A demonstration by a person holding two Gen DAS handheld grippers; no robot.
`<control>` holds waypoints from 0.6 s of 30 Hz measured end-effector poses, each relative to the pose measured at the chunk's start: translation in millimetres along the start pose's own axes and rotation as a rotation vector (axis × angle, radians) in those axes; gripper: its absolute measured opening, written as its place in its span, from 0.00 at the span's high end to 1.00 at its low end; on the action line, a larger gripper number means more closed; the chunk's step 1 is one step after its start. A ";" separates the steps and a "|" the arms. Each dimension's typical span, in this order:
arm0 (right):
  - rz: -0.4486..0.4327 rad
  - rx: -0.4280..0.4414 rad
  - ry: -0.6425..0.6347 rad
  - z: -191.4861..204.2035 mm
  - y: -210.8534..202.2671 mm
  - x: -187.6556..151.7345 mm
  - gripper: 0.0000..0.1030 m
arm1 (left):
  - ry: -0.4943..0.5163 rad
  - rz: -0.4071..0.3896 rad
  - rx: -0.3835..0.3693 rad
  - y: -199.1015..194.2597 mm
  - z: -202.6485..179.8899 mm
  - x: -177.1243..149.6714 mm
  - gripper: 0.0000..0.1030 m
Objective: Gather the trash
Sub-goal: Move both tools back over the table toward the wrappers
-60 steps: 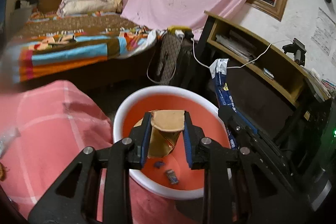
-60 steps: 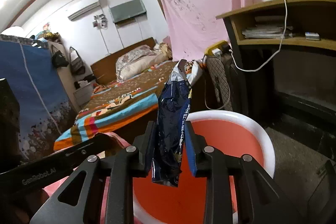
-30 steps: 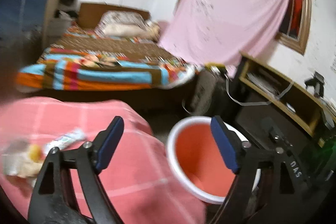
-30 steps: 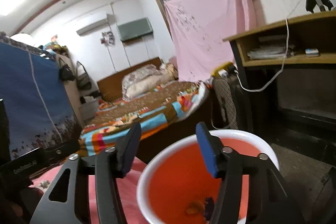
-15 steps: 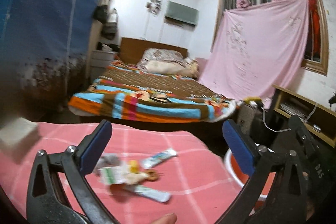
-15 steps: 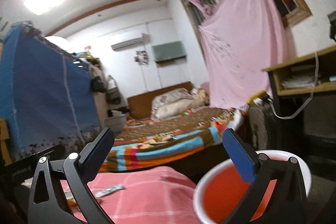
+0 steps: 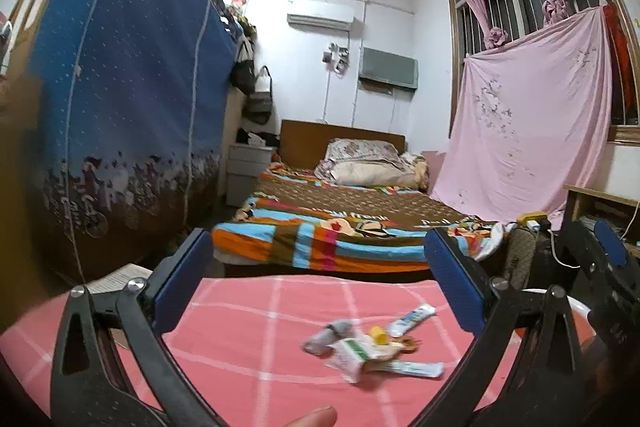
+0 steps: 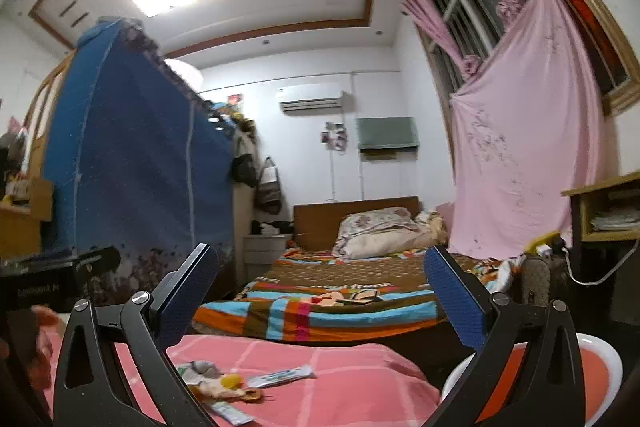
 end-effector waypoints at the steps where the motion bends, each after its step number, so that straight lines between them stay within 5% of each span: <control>1: 0.012 0.009 -0.008 4.0 1.8 -2.7 0.00 | 0.002 -0.003 0.006 -0.4 5.0 -1.3 0.15; 8: 0.161 0.041 -0.040 13.8 22.3 -25.1 0.00 | -0.012 0.066 0.003 7.1 27.5 -19.4 0.15; 18: 0.483 0.108 -0.056 22.7 50.8 -68.8 0.00 | -0.039 0.289 -0.070 35.9 22.4 -53.5 0.15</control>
Point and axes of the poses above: each gripper's, at about its wrist camera, not at the fingertips, and y roughly the way its jaws point, z to its left, x to its top, the point moved 6 cm from there along y, roughly the way its jaws point, and after that the axes turned 7 degrees about -x, right-handed, at the moved point
